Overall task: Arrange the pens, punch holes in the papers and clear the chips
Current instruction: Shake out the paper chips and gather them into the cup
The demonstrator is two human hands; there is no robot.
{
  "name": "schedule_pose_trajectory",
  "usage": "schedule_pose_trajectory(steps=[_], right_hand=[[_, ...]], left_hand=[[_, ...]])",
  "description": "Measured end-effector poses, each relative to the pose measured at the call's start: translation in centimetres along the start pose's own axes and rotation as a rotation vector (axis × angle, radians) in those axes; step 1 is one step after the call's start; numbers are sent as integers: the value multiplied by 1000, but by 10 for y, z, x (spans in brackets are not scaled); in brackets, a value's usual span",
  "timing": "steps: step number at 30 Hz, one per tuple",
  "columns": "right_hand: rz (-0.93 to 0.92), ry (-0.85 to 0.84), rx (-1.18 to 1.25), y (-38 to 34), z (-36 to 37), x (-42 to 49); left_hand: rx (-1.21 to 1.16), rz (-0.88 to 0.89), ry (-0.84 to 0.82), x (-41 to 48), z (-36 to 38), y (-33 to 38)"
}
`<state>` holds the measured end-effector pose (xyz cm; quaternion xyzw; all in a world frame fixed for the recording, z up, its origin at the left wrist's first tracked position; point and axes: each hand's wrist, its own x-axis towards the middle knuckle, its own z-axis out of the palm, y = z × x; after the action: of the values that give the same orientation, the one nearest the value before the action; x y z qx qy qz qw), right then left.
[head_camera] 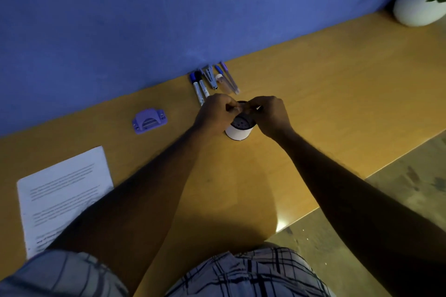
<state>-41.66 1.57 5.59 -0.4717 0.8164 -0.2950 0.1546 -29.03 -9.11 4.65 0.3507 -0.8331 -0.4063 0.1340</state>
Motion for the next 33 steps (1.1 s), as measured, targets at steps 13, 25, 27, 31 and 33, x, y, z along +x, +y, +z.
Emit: schedule_pose_trajectory(steps=[13,25,27,31,33], right_hand=[[-6,-20,-38,5,-3,-1],[-254,24,101,-30,33,-39],[-257,-72,94,-34,49,-48],[-251,-275,51,-40,87,-65],[-251,-348,33,-44,104,-71]], left_hand=[[-60,13,-23,-12,-7,-11],[-301,-224,11,-71,-30,-66],[-308,-254,18,-88,-33,-82],[-249,-353,55,-118,-37,-115],[-191,-368,69,-133,-40,-129]])
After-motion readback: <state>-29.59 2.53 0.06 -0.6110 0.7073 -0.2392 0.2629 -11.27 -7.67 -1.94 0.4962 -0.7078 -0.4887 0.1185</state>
